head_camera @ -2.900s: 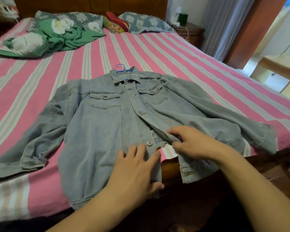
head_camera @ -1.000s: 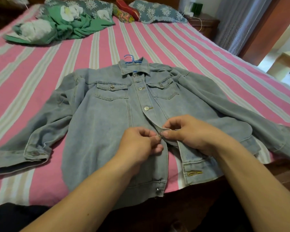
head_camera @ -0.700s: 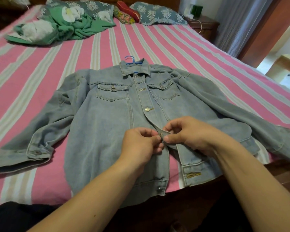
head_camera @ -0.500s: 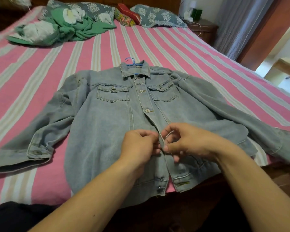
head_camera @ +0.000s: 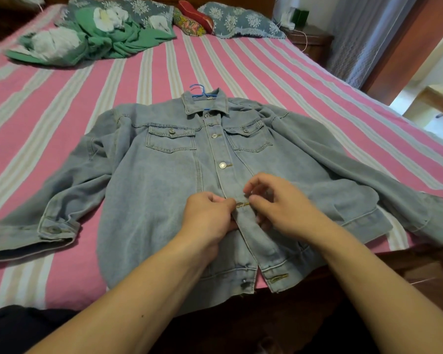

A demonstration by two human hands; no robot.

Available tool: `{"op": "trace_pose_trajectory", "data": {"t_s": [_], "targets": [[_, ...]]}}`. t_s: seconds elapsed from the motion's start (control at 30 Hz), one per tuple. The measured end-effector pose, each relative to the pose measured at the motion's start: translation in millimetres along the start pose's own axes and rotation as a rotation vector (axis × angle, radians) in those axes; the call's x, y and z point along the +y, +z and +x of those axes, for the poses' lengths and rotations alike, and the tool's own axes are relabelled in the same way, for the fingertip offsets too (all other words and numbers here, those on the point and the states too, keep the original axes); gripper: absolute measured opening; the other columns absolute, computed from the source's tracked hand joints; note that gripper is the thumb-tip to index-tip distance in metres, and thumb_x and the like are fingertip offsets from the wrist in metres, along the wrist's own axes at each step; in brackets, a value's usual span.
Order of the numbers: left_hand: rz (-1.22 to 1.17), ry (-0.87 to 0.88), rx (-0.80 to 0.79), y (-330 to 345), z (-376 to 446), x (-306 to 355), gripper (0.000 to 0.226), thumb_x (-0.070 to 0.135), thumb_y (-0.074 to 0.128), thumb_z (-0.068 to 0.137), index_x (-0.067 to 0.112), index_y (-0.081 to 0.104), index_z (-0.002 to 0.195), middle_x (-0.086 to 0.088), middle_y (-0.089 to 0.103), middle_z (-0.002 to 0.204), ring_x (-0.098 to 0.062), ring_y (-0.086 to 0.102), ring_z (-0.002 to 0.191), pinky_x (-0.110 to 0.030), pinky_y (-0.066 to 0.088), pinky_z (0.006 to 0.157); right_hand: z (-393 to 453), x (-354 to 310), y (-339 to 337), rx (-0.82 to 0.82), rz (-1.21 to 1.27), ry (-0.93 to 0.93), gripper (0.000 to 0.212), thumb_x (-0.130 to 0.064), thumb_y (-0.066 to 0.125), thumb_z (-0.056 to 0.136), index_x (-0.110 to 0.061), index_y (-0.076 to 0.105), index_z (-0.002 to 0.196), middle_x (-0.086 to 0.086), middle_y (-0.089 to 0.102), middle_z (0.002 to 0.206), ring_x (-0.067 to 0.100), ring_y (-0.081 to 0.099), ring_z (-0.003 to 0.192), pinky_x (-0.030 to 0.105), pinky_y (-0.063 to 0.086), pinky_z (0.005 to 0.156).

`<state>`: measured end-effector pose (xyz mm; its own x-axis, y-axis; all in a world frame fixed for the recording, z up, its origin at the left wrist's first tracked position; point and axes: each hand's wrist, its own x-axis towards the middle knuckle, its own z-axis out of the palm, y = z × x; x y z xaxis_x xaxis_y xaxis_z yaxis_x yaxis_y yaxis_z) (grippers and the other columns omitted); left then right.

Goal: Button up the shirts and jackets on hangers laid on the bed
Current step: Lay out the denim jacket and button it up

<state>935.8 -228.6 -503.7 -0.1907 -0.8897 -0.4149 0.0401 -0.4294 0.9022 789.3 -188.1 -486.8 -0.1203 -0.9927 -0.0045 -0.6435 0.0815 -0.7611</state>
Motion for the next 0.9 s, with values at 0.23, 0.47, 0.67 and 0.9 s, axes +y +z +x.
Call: {"op": "trace_pose_trajectory", "data": {"t_s": [0.23, 0.47, 0.67, 0.9], "targets": [[-0.116, -0.078, -0.141, -4.8, -6.4, 9.2, 0.030, -0.012, 0.059, 0.086, 0.009, 0.050, 0.068, -0.011, 0.058, 0.058, -0.016, 0.061, 0.043, -0.024, 0.056, 0.048, 4.3, 5.8, -3.6, 0.029, -0.163, -0.217, 0.018, -0.012, 0.073, 0.088, -0.030, 0.073, 0.091, -0.018, 0.069, 0.085, 0.000, 0.064, 0.085, 0.014, 0.046, 0.078], [-0.190, -0.179, -0.154, -5.5, -7.1, 16.9, 0.015, -0.011, 0.060, 0.086, 0.003, 0.063, 0.082, -0.008, 0.068, 0.063, -0.013, 0.063, 0.049, -0.019, 0.053, 0.046, 6.0, 15.3, 2.1, 0.010, 0.034, -0.084, 0.026, -0.005, 0.079, 0.082, -0.027, 0.067, 0.084, -0.007, 0.070, 0.078, 0.007, 0.062, 0.069, 0.028, 0.051, 0.072], [-0.060, -0.125, -0.136, -4.6, -2.9, 14.7, 0.030, -0.005, 0.064, 0.087, 0.013, 0.053, 0.067, -0.009, 0.055, 0.058, -0.014, 0.050, 0.048, -0.020, 0.044, 0.044, 2.8, 17.7, 2.0, -0.016, 0.104, -0.251, 0.039, 0.006, 0.065, 0.092, -0.031, 0.075, 0.104, -0.001, 0.072, 0.083, 0.007, 0.067, 0.069, 0.021, 0.055, 0.072], [-0.002, -0.127, -0.195, -11.7, 3.2, 11.8, 0.028, -0.009, 0.062, 0.084, 0.013, 0.054, 0.068, -0.002, 0.048, 0.049, -0.009, 0.042, 0.041, -0.018, 0.037, 0.041, 14.1, 24.8, 2.7, 0.098, -0.417, -0.618, 0.028, -0.012, 0.067, 0.089, -0.019, 0.078, 0.113, -0.004, 0.075, 0.089, 0.011, 0.069, 0.075, 0.021, 0.055, 0.070]]}}
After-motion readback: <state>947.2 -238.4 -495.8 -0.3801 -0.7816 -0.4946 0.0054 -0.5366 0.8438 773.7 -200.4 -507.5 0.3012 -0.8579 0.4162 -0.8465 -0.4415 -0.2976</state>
